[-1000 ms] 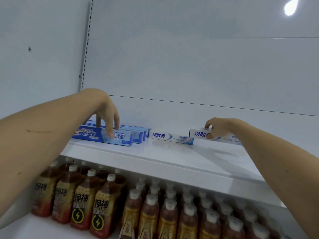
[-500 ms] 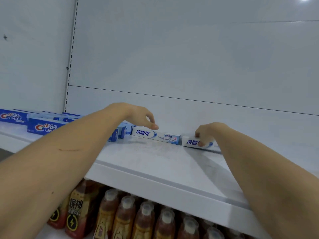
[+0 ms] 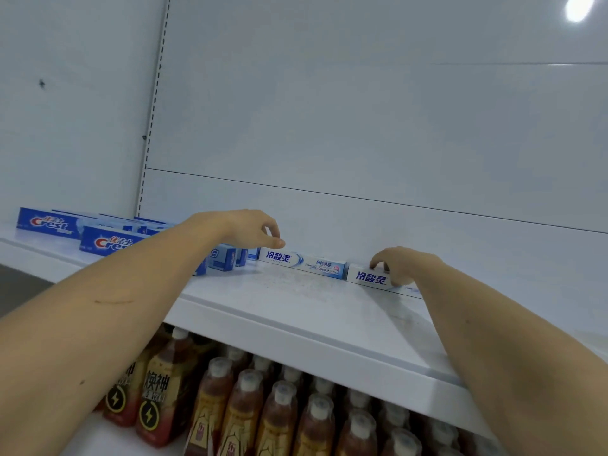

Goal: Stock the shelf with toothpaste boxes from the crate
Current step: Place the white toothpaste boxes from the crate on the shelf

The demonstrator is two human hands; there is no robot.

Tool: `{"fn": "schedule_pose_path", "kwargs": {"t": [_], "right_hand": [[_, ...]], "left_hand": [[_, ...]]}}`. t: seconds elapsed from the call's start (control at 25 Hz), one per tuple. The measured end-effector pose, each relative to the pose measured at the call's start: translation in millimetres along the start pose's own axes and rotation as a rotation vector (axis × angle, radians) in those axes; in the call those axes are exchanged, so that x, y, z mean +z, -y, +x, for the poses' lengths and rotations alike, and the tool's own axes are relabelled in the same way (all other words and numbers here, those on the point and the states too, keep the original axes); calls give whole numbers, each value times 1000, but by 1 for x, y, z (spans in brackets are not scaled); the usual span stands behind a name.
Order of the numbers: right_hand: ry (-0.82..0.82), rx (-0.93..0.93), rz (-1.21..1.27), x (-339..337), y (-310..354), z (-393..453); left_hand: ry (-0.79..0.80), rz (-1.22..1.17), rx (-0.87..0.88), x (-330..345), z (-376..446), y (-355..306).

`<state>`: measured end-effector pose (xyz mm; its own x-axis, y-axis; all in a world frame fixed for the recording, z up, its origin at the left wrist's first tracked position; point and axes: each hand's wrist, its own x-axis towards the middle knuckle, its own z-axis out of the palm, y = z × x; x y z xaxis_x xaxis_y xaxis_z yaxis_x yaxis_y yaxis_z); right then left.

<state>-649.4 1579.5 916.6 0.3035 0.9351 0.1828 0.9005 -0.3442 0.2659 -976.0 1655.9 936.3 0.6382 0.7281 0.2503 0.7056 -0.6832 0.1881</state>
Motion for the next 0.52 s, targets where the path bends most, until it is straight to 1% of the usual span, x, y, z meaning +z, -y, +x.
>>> {"fn": "schedule_pose_path", "kwargs": {"t": [0.24,0.36,0.52], "right_hand": [[4,5,94,-13,-4,-27],[-81,-57,188,-27,14,-47],[-229,-221,462,-39,50,-90]], "left_hand": [[-136,-34,7,-8,-47,-9],[-151,5,-46,-15,-73,-28],[-226,-35,-156,-6,-110,-55]]}}
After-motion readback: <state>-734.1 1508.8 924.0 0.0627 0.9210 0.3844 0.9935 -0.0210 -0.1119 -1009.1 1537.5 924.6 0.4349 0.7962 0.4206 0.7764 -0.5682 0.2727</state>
